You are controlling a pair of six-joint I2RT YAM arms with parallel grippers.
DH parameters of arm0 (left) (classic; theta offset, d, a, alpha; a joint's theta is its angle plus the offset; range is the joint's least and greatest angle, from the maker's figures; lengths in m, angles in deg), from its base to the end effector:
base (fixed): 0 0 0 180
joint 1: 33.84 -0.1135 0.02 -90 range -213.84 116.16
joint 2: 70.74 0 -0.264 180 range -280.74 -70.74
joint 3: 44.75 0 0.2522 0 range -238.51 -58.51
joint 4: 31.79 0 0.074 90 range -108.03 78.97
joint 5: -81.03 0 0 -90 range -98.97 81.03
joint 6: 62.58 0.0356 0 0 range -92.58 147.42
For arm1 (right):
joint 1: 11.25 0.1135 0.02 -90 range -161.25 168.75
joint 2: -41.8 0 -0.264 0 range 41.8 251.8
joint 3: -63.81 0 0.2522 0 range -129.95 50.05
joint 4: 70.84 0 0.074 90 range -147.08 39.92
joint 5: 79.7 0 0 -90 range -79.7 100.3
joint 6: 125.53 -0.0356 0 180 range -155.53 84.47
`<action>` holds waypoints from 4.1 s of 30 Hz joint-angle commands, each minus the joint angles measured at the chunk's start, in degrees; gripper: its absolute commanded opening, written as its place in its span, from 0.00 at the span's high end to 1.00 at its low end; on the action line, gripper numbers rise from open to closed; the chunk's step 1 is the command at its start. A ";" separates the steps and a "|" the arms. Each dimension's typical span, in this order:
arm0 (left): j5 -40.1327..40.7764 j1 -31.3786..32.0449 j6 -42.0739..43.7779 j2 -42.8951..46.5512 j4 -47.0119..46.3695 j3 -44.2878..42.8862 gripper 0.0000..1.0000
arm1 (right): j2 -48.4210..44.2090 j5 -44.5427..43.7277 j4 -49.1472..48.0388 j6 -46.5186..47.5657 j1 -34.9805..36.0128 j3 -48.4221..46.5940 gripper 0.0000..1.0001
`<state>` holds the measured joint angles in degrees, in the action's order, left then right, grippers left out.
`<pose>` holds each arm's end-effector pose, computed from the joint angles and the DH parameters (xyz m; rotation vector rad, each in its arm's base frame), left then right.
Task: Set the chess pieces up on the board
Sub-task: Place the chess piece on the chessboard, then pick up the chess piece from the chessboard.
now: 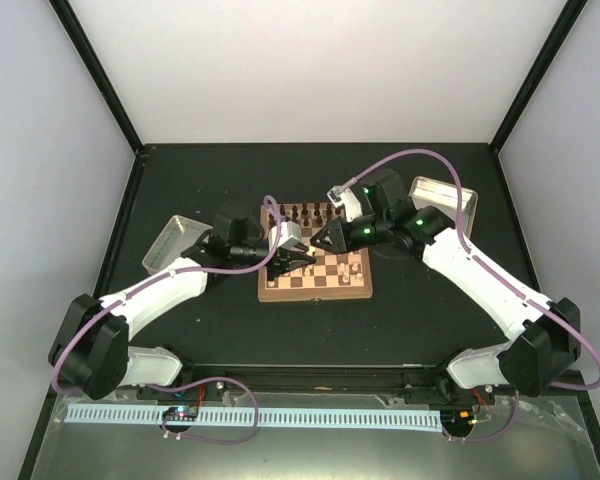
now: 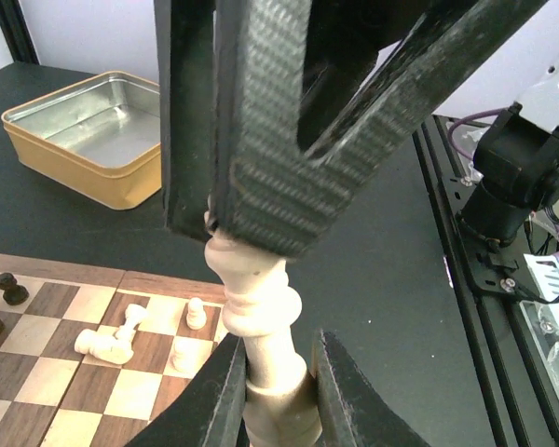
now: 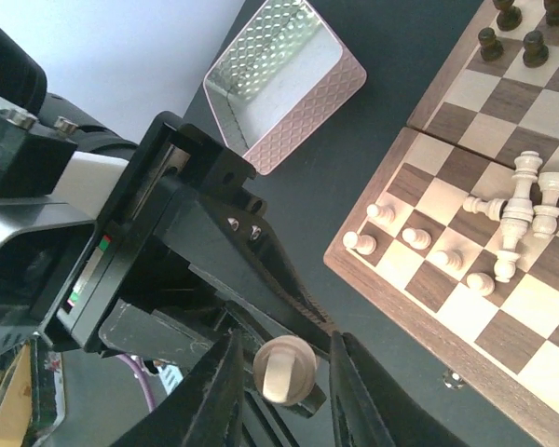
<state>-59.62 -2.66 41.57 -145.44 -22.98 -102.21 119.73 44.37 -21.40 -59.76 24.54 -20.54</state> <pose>0.2236 -0.1675 0.2510 1.2647 1.5549 -1.0773 0.2244 0.1864 0.3293 -0.5730 2.4115 1.1860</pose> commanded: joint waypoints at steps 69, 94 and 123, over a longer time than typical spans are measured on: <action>48.51 -5.25 -28.92 34.49 12.87 6.16 0.01 | 10.38 -43.76 -20.89 -2.06 17.21 21.26 0.89; 49.66 -5.25 -30.70 35.63 14.19 6.01 0.01 | 12.30 -44.53 -9.74 -4.41 14.53 4.21 0.54; 44.23 -5.36 -33.93 34.99 12.95 7.14 0.02 | 32.57 -39.33 1.39 -1.98 12.50 -10.67 0.77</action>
<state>-13.97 -7.58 8.26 -110.86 -8.66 -95.11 151.60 7.03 -21.02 -61.42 37.50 -29.00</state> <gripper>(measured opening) 0.980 0.229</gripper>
